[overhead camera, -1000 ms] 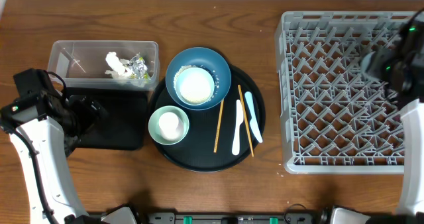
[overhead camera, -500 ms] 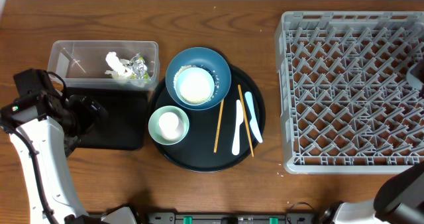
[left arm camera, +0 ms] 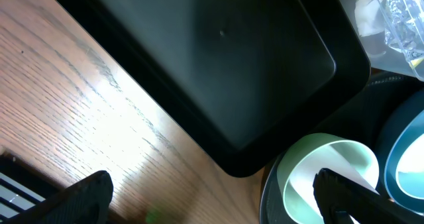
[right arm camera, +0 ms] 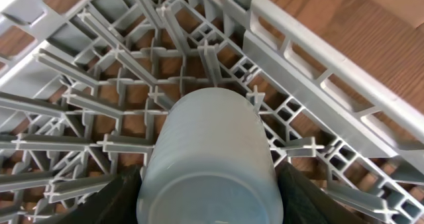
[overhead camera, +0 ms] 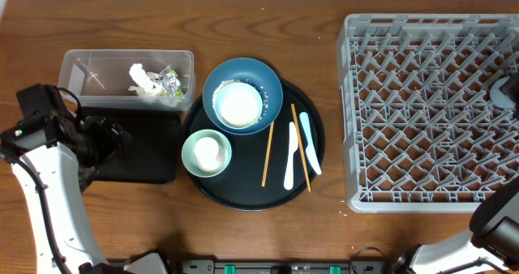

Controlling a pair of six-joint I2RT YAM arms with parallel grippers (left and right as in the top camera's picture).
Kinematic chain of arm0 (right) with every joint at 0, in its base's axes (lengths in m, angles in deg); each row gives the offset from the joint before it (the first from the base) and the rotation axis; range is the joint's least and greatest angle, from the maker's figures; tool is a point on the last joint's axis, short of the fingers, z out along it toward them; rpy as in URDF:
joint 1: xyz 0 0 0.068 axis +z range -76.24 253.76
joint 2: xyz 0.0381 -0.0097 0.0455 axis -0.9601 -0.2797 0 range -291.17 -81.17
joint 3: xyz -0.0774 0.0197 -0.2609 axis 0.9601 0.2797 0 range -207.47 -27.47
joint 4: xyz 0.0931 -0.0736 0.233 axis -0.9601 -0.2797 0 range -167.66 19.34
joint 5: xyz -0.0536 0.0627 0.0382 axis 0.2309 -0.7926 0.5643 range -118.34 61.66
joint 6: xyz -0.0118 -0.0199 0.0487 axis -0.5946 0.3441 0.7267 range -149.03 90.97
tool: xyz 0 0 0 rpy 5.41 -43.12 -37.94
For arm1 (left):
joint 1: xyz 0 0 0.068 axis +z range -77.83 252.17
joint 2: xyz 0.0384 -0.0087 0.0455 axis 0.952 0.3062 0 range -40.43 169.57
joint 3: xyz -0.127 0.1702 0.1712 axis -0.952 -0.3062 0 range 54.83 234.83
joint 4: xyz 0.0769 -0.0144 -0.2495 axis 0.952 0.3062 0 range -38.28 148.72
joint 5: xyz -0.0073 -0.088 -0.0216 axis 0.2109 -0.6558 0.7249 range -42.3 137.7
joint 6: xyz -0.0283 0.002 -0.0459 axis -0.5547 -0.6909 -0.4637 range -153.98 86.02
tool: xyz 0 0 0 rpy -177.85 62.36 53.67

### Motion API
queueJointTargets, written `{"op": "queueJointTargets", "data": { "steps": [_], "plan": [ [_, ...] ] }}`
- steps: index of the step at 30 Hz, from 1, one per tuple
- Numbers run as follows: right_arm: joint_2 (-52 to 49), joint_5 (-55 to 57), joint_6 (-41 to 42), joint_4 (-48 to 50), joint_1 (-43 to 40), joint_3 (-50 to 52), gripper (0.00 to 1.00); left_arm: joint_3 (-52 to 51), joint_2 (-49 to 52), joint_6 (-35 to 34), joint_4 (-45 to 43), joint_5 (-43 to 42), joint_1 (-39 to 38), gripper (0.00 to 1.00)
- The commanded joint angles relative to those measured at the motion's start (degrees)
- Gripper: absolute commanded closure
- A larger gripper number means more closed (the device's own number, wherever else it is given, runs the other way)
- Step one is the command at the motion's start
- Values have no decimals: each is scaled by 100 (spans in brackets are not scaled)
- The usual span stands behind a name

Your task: Sort waste into correct bins and load items into the dishwasher rack

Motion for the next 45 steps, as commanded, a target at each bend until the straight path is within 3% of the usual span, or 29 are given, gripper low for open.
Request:
{"op": "queueJointTargets", "data": {
  "steps": [1,3,4,13,19,22,24,26,30,39,45],
  "plan": [
    [-151,-74,72,13,-4,-101,50,28,-13,-72,-2,31,26,2],
    [-157,-212,-31,13,-4,-98,12,28,-13,-72,-2,33,26,2],
    [-140,-385,-177,33,-7,-101,1,28,-13,-72,-2,33,26,2],
    [560,-708,-439,-688,225,-413,1,28,-13,-72,2,33,26,2],
    [1344,-1786,-1226,-1434,1172,-459,1,28,-13,-72,0,33,26,2],
    [1567,-2039,-1355,-1812,1926,-459,25,28,-13,-72,-2,33,26,2],
    [1620,-2035,-1460,-2124,2653,-459,53,28,-13,-70,-2,33,26,2],
    [1600,-2033,-1495,-2385,3209,-459,72,28,-13,-70,-2,33,26,2],
    [1419,-1915,-1495,-2940,4435,-457,96,28,-13,-70,-2,33,26,2],
    [358,-1473,-1296,-3825,6561,-400,99,28,-13,-70,-22,33,26,2],
    [-452,-1176,-881,-3976,7125,-339,99,28,-13,-70,-24,33,26,2]
  ]
}}
